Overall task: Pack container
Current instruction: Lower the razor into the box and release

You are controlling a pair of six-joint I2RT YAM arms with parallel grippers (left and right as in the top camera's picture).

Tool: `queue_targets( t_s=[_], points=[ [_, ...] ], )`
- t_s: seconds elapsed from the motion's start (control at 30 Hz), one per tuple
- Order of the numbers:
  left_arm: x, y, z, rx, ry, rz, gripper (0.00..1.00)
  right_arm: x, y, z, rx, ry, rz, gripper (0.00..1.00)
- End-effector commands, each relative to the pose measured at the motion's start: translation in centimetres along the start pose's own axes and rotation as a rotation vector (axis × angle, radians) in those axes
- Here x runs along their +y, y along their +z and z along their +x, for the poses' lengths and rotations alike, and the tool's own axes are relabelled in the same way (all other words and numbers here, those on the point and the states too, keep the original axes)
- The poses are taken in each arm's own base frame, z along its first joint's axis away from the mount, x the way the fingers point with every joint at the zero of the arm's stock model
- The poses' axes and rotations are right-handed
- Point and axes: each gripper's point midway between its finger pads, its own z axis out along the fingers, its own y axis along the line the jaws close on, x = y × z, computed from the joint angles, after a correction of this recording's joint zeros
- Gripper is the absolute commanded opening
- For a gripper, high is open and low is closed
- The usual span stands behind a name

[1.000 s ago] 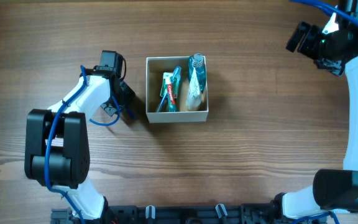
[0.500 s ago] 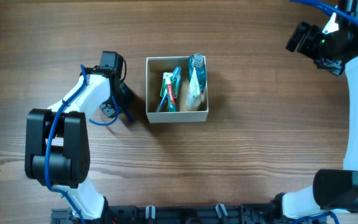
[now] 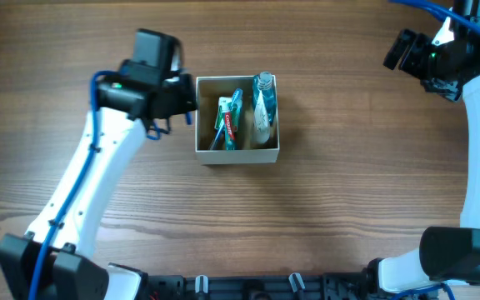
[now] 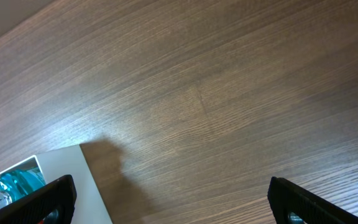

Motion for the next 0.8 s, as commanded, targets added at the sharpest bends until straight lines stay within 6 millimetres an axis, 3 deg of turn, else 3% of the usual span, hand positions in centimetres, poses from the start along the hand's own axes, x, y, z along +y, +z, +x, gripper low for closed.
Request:
queue_targets(
  t_s=[0.0, 0.2, 0.37, 0.5, 0.53, 0.63, 0.7, 0.73, 0.77],
  points=[
    [-2.4, 3.6, 2.1, 0.085, 0.128, 0.016, 0.04, 0.3, -0.3, -0.3, -0.010, -0.003, -0.013, 1.00],
    [-3.3, 8.5, 3.6, 0.151, 0.187, 0.007, 0.04, 0.3, -0.3, -0.3, -0.010, -0.003, -0.013, 1.00],
    [-2.2, 10.1, 3.8, 0.162, 0.187, -0.050, 0.08, 0.3, -0.3, -0.3, -0.010, -0.003, -0.013, 1.00],
    [-1.8, 9.3, 3.2, 0.142, 0.186, -0.064, 0.31, 0.3, -0.3, -0.3, -0.010, -0.003, -0.013, 1.00],
    [-1.8, 8.9, 3.1, 0.137, 0.185, -0.062, 0.45, 0.3, -0.3, -0.3, -0.010, -0.003, -0.013, 1.00],
    [-2.0, 6.9, 2.4, 0.104, 0.184, -0.052, 0.56, 0.3, -0.3, -0.3, -0.010, -0.003, -0.013, 1.00],
    [-2.2, 4.8, 1.7, 0.062, 0.184, -0.041, 0.91, 0.3, -0.3, -0.3, -0.010, -0.003, -0.013, 1.00],
    [-2.2, 3.6, 1.3, 0.037, 0.183, -0.040, 1.00, 0.3, -0.3, -0.3, -0.010, -0.003, -0.013, 1.00],
    [-2.1, 2.4, 1.0, 0.014, 0.184, -0.042, 1.00, 0.3, -0.3, -0.3, -0.010, -0.003, -0.013, 1.00]
  ],
)
